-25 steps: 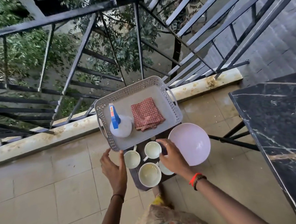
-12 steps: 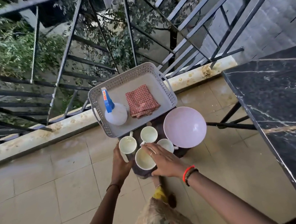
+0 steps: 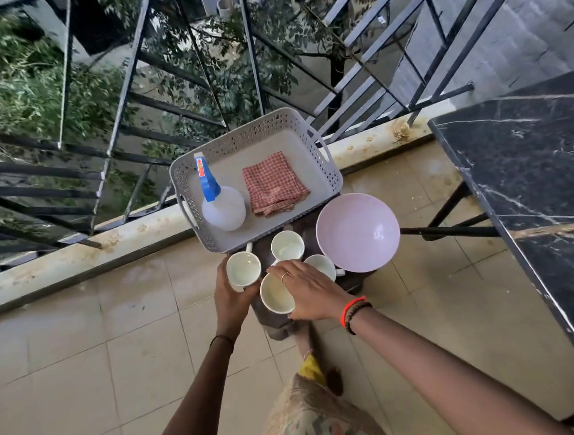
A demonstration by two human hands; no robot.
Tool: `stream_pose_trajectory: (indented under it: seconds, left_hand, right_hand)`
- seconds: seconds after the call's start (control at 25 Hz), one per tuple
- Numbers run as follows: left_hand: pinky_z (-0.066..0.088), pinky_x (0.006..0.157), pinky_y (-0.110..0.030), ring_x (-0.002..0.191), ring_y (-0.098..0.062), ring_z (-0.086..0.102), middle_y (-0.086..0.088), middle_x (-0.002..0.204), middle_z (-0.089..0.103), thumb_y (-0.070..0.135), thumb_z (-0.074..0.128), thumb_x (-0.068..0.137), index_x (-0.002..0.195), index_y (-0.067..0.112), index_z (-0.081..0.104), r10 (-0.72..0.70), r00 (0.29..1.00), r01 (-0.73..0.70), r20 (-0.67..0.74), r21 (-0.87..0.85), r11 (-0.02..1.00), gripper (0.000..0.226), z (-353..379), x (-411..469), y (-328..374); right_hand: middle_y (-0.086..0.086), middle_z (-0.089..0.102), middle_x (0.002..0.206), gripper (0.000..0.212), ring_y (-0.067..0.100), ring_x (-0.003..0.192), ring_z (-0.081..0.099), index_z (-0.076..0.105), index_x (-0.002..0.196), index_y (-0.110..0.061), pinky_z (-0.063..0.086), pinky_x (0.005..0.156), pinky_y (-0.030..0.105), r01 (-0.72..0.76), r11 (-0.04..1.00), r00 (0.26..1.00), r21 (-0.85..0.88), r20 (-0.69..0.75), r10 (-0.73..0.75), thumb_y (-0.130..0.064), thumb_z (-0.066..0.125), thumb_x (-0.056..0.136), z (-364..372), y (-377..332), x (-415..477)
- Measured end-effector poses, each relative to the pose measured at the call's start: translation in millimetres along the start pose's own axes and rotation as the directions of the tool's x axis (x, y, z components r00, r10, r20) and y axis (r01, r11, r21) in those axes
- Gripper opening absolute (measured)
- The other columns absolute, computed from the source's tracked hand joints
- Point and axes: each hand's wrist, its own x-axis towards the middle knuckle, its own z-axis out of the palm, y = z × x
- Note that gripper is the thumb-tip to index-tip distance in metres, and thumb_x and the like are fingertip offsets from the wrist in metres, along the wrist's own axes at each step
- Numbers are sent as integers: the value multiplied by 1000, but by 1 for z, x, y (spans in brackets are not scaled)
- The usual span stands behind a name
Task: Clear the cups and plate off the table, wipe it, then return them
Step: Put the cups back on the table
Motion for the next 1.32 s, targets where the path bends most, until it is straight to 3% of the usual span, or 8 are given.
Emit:
stream_pose_trajectory:
  seconds: [0.08, 0.24, 0.32, 0.44, 0.6, 0.92, 1.2, 1.32]
  left_hand:
    - [43, 89, -23, 109, -12, 56, 2, 125, 59, 14, 86, 70, 126, 20, 49, -1, 1000, 1, -22, 3, 1000, 68, -5, -5, 3]
    - [40, 81, -8, 104, -2, 54, 9, 120, 58, 19, 87, 69, 122, 29, 48, 38, 998, -36, -60, 28, 999, 66, -23, -19, 14]
    - [41, 83, -12, 106, -7, 54, 9, 120, 56, 20, 86, 70, 123, 29, 48, 48, 995, -44, -86, 49, 998, 66, -35, -28, 21]
    - [42, 90, -30, 113, -17, 53, 3, 124, 53, 19, 87, 69, 127, 22, 49, 87, 992, -78, -95, 97, 992, 69, -47, -42, 36]
    - [39, 88, -25, 114, -13, 50, 9, 123, 50, 20, 88, 67, 127, 27, 49, 191, 981, -188, -16, 120, 975, 72, -44, -58, 72]
    - [39, 93, -30, 112, -11, 50, 0, 123, 54, 16, 87, 68, 129, 15, 50, 362, 891, -387, 275, 40, 921, 72, 43, -60, 182]
    - [37, 87, -2, 107, 10, 52, 28, 114, 53, 27, 82, 63, 118, 44, 46, 461, 718, -452, 521, -154, 878, 67, 160, -69, 278]
    - [47, 90, -21, 107, -6, 56, 11, 115, 54, 31, 83, 63, 120, 37, 47, 455, 656, -444, 602, -180, 878, 67, 203, -72, 304]
  right_hand:
    - [9, 46, 135, 88, 26, 126, 41, 39, 138, -8, 35, 107, 33, -6, 999, 1000, 32, -27, 7, -25, 80, 61, 1, -4, 0]
    - [8, 45, 134, 90, 26, 125, 39, 37, 138, -8, 36, 106, 36, -5, 997, 996, 73, -84, 11, -32, 81, 62, -3, -26, -7]
    - [8, 43, 136, 92, 25, 127, 38, 36, 140, -9, 34, 109, 34, -17, 991, 992, 130, -125, 33, -31, 81, 63, -10, -38, -15]
    - [3, 41, 134, 92, 22, 124, 41, 35, 140, -15, 34, 106, 29, -78, 963, 973, 259, -192, 130, -33, 80, 62, -28, -50, -38]
    - [-8, 39, 127, 87, 17, 116, 50, 32, 135, -28, 43, 86, 26, -195, 893, 899, 406, -290, 328, -46, 79, 64, -59, -45, -83]
    - [-7, 36, 139, 105, 13, 122, 47, 28, 142, -29, 44, 89, 26, -433, 724, 587, 537, -442, 678, -56, 80, 55, -132, 9, -199]
    - [-8, 39, 137, 107, 10, 119, 45, 29, 140, -32, 34, 91, 18, -484, 478, 196, 733, -441, 876, -57, 78, 47, -170, 64, -299]
    - [-3, 42, 138, 104, 16, 120, 48, 33, 140, -28, 40, 93, 26, -516, 379, 57, 768, -410, 910, -48, 85, 52, -177, 84, -335]
